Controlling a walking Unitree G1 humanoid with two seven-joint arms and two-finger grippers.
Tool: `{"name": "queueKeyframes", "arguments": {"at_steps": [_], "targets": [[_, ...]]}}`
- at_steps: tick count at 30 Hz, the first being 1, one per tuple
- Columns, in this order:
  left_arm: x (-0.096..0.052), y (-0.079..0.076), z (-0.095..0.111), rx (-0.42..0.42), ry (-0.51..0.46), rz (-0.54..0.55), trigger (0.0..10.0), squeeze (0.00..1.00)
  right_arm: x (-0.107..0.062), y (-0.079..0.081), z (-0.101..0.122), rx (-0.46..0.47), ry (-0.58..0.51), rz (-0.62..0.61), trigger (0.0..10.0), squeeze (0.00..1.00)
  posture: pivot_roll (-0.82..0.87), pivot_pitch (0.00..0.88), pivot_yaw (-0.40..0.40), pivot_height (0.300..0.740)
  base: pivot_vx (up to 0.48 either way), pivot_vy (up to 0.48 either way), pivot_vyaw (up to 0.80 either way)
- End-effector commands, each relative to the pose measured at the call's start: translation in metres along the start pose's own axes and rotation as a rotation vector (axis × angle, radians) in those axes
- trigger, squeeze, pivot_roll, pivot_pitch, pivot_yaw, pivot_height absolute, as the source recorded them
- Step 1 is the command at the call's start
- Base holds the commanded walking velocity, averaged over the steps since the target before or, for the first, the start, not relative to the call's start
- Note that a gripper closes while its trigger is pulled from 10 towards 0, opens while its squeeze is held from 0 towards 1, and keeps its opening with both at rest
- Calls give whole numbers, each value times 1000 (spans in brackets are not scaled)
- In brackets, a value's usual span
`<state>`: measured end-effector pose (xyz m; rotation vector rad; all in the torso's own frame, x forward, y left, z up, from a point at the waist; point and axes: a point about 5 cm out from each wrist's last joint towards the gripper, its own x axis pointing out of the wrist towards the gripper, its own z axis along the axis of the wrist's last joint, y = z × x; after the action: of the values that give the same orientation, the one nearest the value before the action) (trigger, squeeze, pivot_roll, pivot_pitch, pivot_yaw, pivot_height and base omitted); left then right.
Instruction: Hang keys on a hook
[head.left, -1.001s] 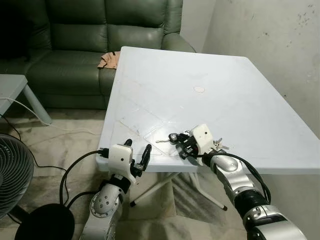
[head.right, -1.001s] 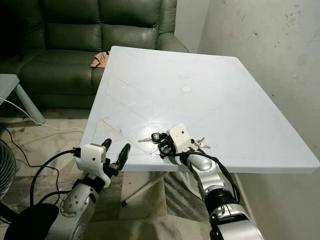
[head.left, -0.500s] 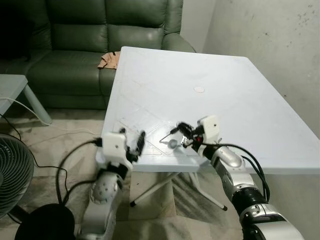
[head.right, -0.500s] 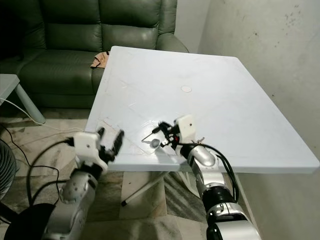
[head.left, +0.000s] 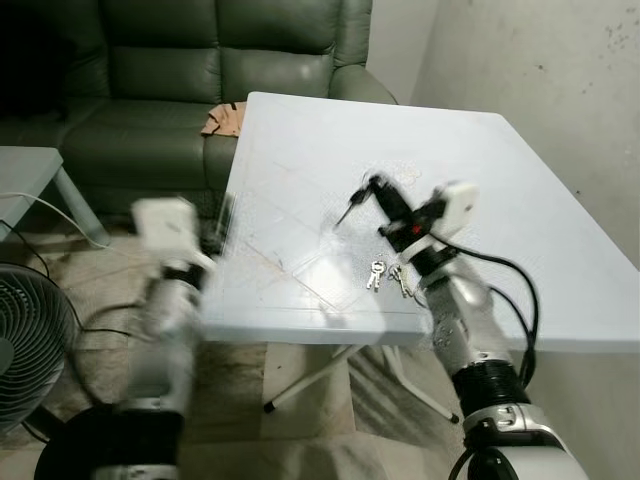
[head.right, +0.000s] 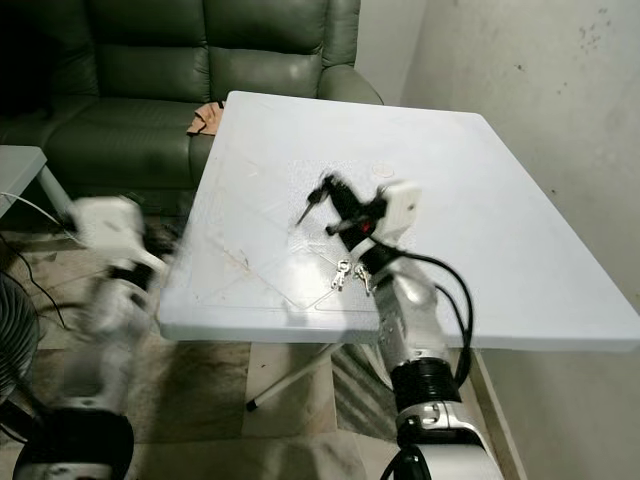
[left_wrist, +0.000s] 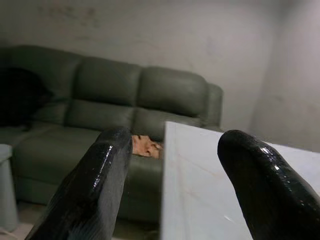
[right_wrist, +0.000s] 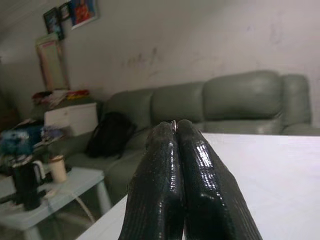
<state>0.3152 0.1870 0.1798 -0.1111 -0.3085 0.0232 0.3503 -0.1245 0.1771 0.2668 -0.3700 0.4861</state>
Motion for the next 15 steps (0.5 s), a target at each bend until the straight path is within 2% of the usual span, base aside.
{"name": "queueKeyframes", "arguments": {"at_steps": [1,8,9,10,15], "targets": [[-3,0,-2,-11,17,-3,10000,0,-3,-4,2,-29,-4,-30,10000,0,-92,0,-64,724,0,0,0],[-5,4,1,-1,9,2,10000,0,-5,-6,3,-37,0,-56,10000,0,-92,0,-64,724,0,0,0],[-12,16,-1,25,19,38,10000,0,-14,-15,1,-72,20,-118,10000,0,-94,0,-60,724,0,0,0],[-23,34,-7,72,52,113,10000,0,-32,-30,-5,-132,67,-210,10000,0,-101,0,-57,724,0,0,0],[-29,45,-13,45,85,164,10000,0,-45,-37,-9,-166,118,-275,10000,0,-106,0,-57,724,0,0,0]]}}
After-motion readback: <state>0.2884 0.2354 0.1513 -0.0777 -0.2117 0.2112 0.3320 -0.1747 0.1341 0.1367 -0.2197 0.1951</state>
